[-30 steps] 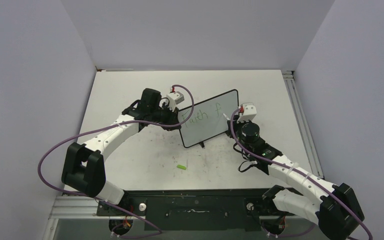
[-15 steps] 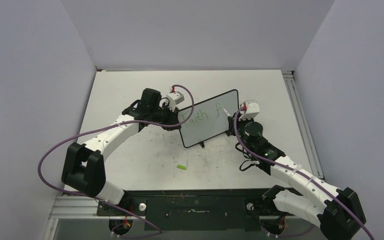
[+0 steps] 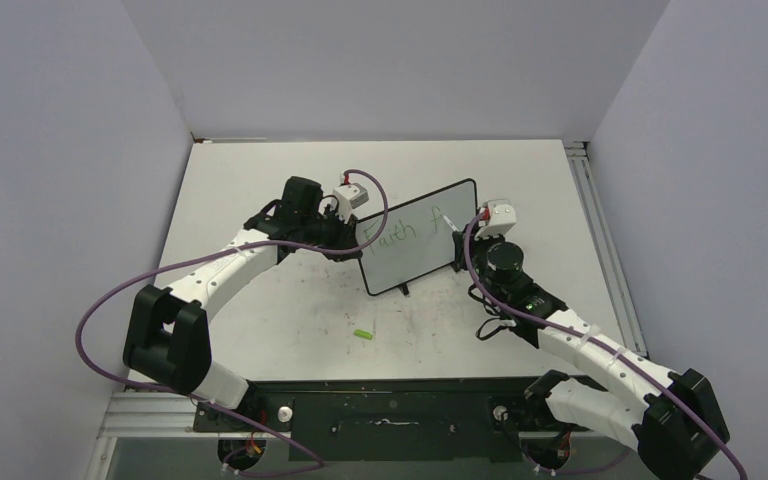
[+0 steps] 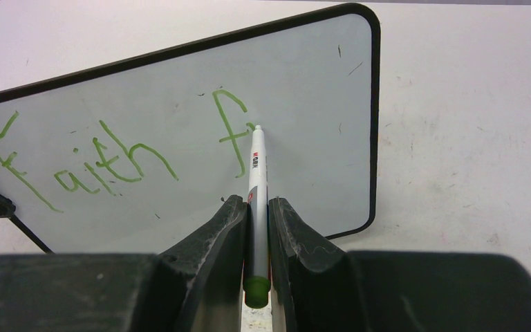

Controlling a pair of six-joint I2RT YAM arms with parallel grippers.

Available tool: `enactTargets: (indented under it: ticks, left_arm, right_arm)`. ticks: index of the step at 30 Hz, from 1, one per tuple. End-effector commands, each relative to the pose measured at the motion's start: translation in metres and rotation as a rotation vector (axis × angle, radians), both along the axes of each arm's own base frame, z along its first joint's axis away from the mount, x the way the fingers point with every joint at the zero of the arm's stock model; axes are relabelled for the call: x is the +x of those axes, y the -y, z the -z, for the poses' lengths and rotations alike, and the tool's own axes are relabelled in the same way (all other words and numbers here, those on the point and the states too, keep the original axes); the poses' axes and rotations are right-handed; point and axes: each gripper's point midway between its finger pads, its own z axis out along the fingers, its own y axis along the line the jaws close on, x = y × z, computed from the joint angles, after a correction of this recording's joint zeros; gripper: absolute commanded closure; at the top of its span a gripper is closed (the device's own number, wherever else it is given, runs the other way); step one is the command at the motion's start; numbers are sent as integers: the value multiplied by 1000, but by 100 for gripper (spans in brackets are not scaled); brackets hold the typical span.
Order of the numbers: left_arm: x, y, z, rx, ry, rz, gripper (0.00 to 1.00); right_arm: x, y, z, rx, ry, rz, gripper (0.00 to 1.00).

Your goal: Write a sentence on the whiteboard

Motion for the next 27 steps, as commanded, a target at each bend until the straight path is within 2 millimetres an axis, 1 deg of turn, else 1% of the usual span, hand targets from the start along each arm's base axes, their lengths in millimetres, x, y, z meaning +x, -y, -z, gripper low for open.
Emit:
enactTargets:
  ticks: [1,7,27]
  left_arm:
    - [12,-10,-8,61,88,-10,100]
    - [11,-10,-8,61,87,-10,100]
    - [12,-9,-9,60,91,-10,100]
  right_arm:
    - [8,-11,-34,50,82,-21,95]
    - [8,-10,-30,44,75,-16,95]
    - [-1,1,2,20,-8,19,95]
